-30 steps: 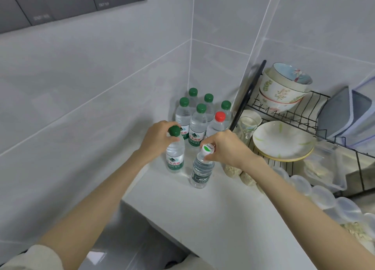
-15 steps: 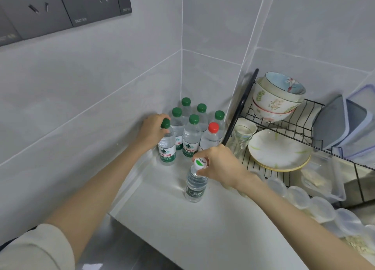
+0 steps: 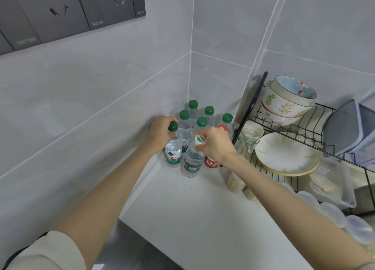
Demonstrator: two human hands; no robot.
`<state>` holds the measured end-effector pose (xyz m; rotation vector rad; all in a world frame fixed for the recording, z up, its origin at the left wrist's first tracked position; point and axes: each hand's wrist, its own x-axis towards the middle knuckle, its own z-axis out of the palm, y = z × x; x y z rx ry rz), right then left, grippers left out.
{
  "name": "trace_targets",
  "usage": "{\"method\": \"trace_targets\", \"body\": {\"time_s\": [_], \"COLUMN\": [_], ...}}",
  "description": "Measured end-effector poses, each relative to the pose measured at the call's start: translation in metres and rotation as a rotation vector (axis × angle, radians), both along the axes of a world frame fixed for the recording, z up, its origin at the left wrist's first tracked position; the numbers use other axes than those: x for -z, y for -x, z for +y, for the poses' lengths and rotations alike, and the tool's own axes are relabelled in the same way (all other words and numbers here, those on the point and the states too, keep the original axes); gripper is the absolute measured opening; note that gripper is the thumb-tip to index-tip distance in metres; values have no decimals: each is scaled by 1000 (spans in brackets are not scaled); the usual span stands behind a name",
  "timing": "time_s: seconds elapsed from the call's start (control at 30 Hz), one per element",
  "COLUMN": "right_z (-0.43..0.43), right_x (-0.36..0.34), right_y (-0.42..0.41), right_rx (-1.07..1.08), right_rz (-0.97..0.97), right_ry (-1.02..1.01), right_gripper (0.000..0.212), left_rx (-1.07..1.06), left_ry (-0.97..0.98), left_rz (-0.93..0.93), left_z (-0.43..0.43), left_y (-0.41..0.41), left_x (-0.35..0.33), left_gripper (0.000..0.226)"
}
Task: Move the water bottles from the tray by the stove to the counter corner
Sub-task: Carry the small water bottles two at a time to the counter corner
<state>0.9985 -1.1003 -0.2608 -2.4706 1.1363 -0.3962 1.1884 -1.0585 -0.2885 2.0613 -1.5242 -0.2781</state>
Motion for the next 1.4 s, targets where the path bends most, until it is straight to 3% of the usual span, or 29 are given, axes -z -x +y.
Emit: {"method": "trace_targets", "body": {"time_s": [0.27,0.57,0.77,1.17,1.4], "right_z": [-4,-8,-8,40,74], "right_x": [18,30,12,-28,-21], "right_y": [-26,-14,4,64,97], "right_rx": [12,-48,-58,-8,14], "right_rz": [-51,-186,-255,-499,-584], "right_ry": [46,-112,-105,-223,-370], "right_gripper": [33,47,54,45,43], "left_rx": [-18,-60,-100,-188,-346], "left_ry": [4,104,147,369,320], "left_rz": [13,72,241,568,816], "left_z": [-2,9,27,105,152], "left_y": [1,9,12,61,113], "left_x": [6,14,-4,-70,-59], "left_gripper": [31,47,49,36,30]}}
